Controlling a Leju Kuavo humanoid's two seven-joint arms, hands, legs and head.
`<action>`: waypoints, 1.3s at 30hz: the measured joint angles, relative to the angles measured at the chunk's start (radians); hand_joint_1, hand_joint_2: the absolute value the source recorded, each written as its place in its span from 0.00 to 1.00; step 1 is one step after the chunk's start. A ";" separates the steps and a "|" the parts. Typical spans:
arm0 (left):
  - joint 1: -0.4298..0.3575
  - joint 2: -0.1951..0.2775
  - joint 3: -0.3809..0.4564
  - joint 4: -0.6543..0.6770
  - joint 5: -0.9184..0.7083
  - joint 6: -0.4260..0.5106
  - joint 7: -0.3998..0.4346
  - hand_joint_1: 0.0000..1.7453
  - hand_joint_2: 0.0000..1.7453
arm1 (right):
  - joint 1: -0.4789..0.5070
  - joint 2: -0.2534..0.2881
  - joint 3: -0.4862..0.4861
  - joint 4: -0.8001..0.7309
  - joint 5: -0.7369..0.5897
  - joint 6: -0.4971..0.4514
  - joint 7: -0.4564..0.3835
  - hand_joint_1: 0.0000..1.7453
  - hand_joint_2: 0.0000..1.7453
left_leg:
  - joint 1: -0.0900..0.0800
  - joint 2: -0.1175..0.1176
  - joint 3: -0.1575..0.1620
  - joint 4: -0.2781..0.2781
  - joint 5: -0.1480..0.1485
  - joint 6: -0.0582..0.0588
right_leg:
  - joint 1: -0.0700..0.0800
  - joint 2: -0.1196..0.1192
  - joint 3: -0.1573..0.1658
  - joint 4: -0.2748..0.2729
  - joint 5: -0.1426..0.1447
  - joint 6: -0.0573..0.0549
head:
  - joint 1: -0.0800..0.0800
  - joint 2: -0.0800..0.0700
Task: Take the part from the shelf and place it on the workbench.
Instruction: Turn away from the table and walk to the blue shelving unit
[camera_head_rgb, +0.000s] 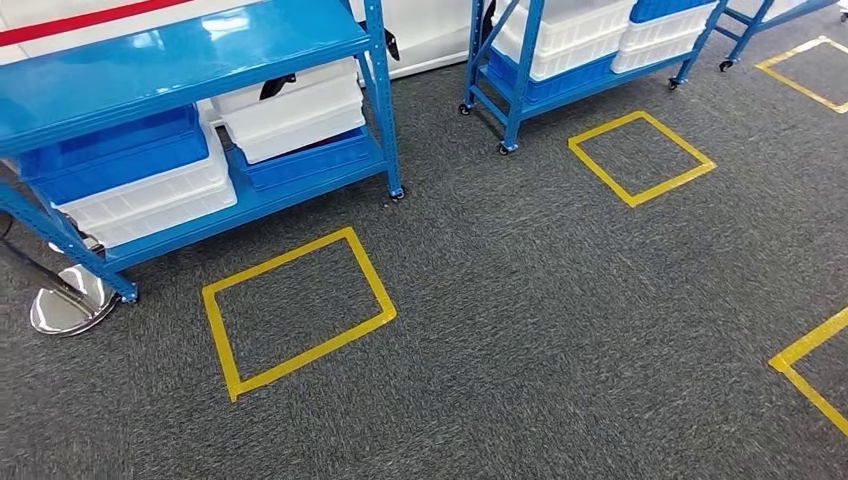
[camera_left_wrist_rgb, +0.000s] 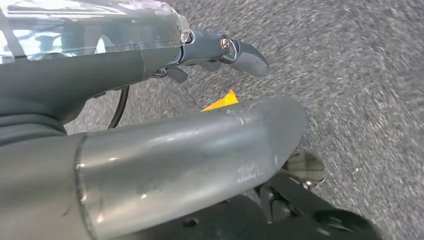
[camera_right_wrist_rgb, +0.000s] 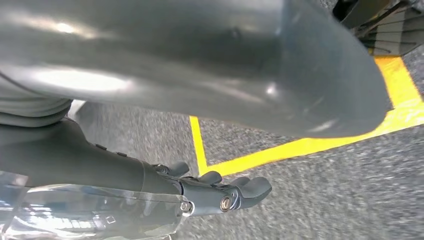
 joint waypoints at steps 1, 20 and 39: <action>-0.002 0.000 0.001 0.000 0.000 -0.002 0.000 0.00 0.00 | -0.001 0.001 0.000 0.000 0.001 0.001 0.000 0.00 0.00 | -0.004 0.023 0.033 -0.064 0.023 0.007 | 0.002 -0.010 0.005 0.000 -0.003 0.004 | 0.001 0.000; -0.012 0.000 0.011 -0.001 -0.003 -0.006 0.010 0.00 0.00 | -0.009 0.010 -0.024 -0.010 0.026 0.010 0.012 0.00 0.00 | -0.004 -0.162 0.049 -0.123 0.048 0.019 | -0.002 0.147 -0.025 0.007 0.019 0.020 | 0.016 0.000; -0.017 -0.003 0.012 -0.008 -0.012 -0.013 0.025 0.00 0.00 | -0.018 0.022 -0.050 -0.028 0.032 0.000 0.029 0.00 0.00 | 0.001 -0.011 0.062 -0.137 0.057 0.047 | -0.002 0.038 -0.011 0.077 -0.066 0.041 | 0.012 0.000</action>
